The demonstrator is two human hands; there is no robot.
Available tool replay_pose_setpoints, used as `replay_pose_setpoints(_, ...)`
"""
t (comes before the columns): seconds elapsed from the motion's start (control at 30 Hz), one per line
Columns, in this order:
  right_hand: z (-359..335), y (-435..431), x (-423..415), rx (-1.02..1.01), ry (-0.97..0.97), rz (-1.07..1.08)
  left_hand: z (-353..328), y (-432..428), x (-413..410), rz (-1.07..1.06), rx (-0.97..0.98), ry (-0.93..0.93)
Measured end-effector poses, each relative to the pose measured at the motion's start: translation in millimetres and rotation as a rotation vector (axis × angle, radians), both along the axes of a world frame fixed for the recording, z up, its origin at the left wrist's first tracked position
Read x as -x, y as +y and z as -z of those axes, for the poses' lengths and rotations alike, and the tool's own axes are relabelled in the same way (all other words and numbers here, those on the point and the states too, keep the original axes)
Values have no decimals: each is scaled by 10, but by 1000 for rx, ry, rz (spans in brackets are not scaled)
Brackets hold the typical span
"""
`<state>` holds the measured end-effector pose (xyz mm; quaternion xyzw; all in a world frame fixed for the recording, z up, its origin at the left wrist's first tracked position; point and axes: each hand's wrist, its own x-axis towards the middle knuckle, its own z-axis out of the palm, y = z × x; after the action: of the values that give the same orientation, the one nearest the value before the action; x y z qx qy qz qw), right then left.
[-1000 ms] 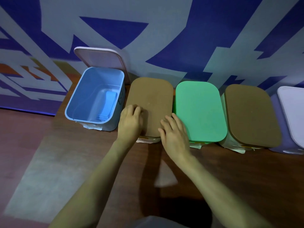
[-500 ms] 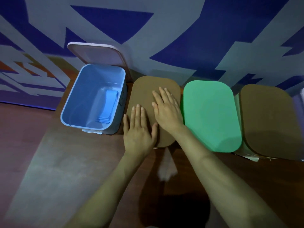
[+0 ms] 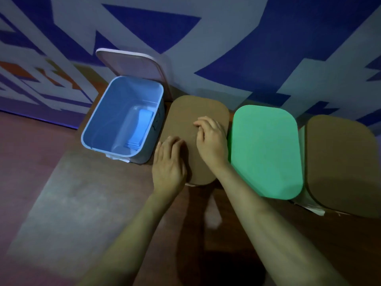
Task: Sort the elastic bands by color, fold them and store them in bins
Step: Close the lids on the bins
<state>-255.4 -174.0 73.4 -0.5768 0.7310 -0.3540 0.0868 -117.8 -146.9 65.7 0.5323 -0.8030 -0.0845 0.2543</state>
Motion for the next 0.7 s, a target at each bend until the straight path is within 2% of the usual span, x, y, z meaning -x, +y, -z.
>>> replay_pose_setpoints(0.07,-28,28,-6,-2,26,-25,-48,19,31,-36,-14,43)
replay_pose_setpoints(0.2,-57,36,2,-64,109,-62,-167,-23,108,-96,-106,-45)
replay_pose_setpoints(0.37,-137,31,-45,-164,273,-103,-475,-362,-101,-3,-230,-26)
replay_pose_setpoints(0.43,-252,-75,-144,-178,277,-79,-621,-595,-266,-3,-185,11)
replay_pose_setpoints(0.5,-431,-281,-337,-105,230,-71,-732,-910,-429,22,-84,32)
replay_pose_setpoints(0.63,-816,-897,-702,-70,133,-81,-943,-1674,-721,68,115,-35)
replay_pose_setpoints(0.7,-941,-1197,-779,-107,157,-97,-1047,-2021,-824,75,144,-72)
